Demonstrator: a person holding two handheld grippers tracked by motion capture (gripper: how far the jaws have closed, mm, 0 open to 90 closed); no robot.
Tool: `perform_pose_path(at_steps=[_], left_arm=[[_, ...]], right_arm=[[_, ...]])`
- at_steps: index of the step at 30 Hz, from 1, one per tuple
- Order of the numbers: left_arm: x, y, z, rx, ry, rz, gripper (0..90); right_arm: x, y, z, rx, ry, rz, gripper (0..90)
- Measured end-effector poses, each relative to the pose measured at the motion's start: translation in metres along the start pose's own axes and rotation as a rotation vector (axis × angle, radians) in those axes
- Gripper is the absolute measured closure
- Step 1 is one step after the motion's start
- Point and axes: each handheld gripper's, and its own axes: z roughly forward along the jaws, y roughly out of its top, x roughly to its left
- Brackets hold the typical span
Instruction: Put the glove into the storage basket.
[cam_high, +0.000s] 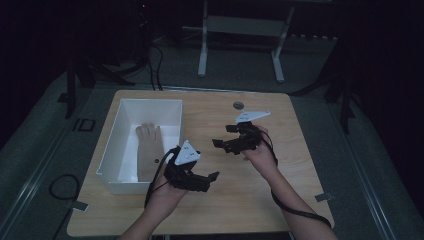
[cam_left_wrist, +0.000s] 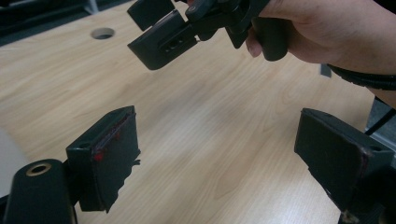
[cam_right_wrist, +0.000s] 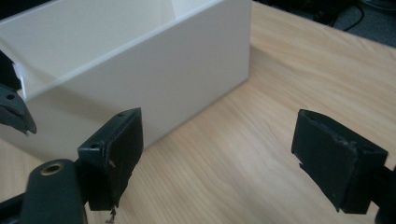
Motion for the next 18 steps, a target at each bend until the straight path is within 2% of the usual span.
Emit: perform_pose_path(at_steps=[3,5,7,9,12,18], left_arm=[[-0.004,-0.004,0.011,0.009,-0.029,0.002,14.2],[-0.008,-0.006,0.016,0.013,-0.001,0.048,14.1],[-0.014,-0.008,0.019,0.003,-0.009,0.065,14.9],[-0.02,-0.008,0.021,0.013,-0.008,0.101,14.9],[-0.024,-0.01,0.026,0.028,-0.038,0.098,14.8],[-0.027,-0.019,0.039,0.055,-0.092,0.074,14.7]], right_arm=[[-0.004,-0.013,-0.002,0.005,0.002,-0.002,16.5],[-0.007,-0.021,-0.002,0.012,-0.002,0.0,16.4],[-0.01,-0.03,0.0,0.021,0.007,0.008,16.2],[-0.012,-0.037,0.0,0.031,0.013,0.012,16.1],[-0.013,-0.046,0.001,0.033,0.027,0.021,16.1],[-0.012,-0.066,0.003,0.059,0.038,-0.005,15.4]])
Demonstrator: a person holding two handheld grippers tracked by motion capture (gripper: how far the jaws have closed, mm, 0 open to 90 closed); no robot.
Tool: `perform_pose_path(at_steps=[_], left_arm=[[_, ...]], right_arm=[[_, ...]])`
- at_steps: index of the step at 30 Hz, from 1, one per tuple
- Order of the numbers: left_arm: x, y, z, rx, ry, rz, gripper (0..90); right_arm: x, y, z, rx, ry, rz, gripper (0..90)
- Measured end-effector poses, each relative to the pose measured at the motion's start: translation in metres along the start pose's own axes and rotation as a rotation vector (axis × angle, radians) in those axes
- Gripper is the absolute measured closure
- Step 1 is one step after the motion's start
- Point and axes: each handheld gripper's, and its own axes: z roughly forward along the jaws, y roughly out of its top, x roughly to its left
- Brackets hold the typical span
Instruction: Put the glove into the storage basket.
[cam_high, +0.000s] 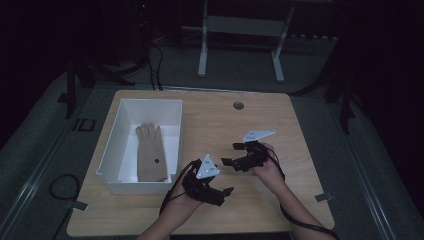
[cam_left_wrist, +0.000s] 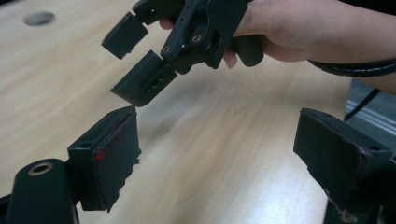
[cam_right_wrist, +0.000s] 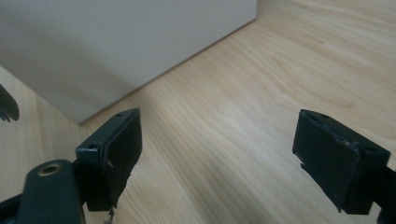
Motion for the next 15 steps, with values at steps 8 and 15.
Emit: perform_pose_path(at_steps=[8,15], left_arm=[[0.0,-0.014,0.02,0.017,-0.047,-0.015,14.7],[0.0,-0.029,0.039,0.022,-0.096,-0.032,14.7]], right_arm=[[-0.006,-0.023,0.001,0.019,-0.006,0.014,15.0],[-0.014,-0.04,-0.005,0.008,-0.018,0.016,14.8]])
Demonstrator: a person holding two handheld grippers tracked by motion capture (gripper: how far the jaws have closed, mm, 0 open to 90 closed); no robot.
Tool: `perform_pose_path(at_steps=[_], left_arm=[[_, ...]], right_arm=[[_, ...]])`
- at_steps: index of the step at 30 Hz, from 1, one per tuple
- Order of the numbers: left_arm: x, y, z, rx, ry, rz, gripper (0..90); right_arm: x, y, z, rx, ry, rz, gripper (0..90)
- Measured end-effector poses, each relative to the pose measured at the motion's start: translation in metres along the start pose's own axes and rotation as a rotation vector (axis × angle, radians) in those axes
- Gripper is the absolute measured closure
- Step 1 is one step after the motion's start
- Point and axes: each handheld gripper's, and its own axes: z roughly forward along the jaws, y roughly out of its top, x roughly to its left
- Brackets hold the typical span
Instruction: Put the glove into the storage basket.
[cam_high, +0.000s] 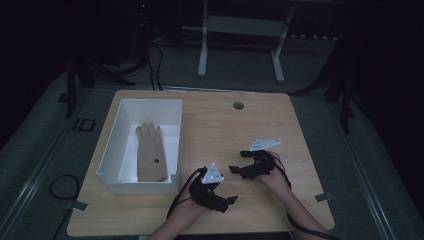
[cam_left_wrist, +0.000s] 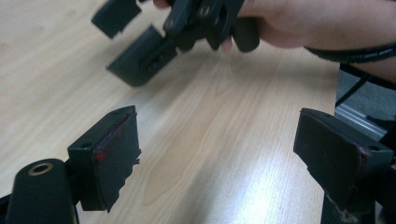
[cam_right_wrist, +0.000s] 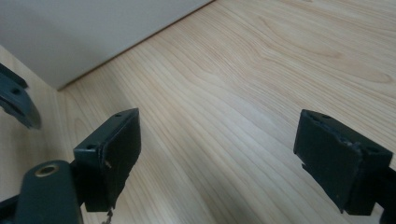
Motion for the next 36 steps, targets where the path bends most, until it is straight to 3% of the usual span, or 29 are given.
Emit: perform_pose_path(at_steps=[7,13,25,29,36], left_arm=[[0.001,-0.015,0.021,0.017,-0.04,-0.012,14.7],[0.002,-0.022,0.028,0.013,-0.026,-0.016,14.7],[0.007,-0.031,0.024,-0.017,0.007,-0.04,14.7],[0.007,-0.033,0.023,-0.014,0.026,-0.029,14.7],[0.006,-0.034,0.023,-0.014,0.02,-0.018,14.7]], right_arm=[[-0.007,-0.016,-0.007,0.01,-0.014,0.003,14.8],[-0.011,-0.027,-0.015,-0.005,-0.079,-0.006,13.9],[-0.017,-0.05,-0.026,0.009,-0.119,0.015,13.6],[-0.02,-0.057,-0.031,0.006,-0.129,0.033,13.7],[-0.022,-0.058,-0.033,-0.015,-0.13,0.051,13.8]])
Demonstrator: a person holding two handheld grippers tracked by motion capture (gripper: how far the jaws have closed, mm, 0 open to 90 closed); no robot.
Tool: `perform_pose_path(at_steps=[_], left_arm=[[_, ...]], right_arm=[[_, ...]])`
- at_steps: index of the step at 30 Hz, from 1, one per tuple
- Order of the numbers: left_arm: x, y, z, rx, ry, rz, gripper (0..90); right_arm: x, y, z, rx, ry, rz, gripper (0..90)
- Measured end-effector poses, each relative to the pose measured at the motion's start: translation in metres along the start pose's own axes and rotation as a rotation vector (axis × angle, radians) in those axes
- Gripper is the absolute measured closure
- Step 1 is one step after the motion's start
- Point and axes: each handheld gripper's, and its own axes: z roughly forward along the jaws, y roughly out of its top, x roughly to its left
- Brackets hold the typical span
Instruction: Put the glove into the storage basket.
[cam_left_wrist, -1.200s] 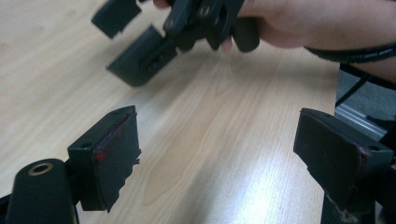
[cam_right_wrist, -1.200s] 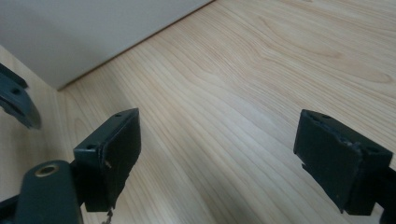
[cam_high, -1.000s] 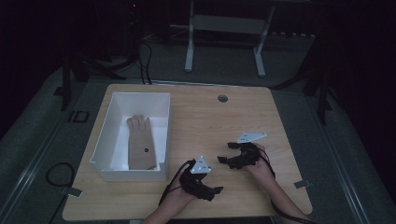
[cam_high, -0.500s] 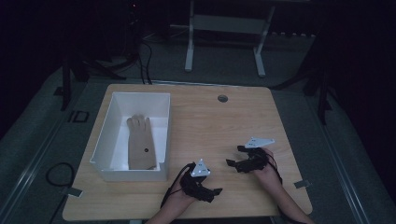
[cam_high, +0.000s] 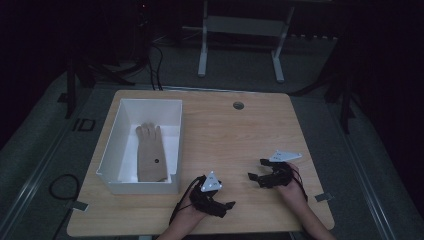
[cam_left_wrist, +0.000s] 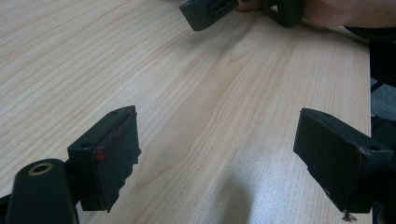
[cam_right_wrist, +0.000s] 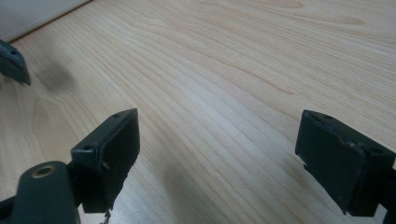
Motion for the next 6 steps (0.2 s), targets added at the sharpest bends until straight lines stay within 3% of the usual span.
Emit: perform_pose_path(at_steps=[6], left_arm=[[0.0007,0.0002,0.0007,0.003,0.001,0.005,14.7]], right_arm=[[0.0004,0.0,0.0007,0.012,-0.002,0.0,13.8]])
